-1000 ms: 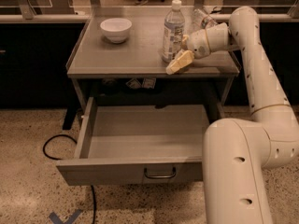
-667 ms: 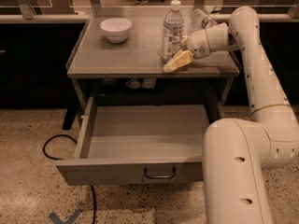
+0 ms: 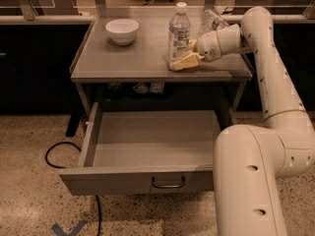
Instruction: Place blue plastic bottle into top drawer
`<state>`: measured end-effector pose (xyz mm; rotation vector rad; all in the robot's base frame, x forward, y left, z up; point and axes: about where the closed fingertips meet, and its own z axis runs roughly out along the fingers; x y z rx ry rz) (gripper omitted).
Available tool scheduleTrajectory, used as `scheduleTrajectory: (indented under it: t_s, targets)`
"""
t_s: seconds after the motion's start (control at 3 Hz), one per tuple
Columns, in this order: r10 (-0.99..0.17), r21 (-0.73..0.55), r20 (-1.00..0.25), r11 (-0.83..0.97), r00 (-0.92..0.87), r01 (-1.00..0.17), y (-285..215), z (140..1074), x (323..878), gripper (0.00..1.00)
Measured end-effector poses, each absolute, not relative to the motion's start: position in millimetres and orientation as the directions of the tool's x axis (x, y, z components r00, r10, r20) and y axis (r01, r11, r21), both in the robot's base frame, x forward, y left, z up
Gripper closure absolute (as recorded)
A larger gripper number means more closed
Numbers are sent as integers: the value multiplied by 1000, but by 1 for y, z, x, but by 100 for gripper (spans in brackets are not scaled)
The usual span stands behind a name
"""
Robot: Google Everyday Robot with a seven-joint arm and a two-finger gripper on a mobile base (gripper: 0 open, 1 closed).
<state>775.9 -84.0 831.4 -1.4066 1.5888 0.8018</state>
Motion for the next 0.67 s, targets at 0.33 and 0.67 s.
scheduleTrajectory:
  t_s: [0.33,0.67]
  targets:
    - [-442,-69,-897,163,-11,-984,-84,831,776,85]
    - [-487,-78,-873,113,13,-991,-68,840,767,100]
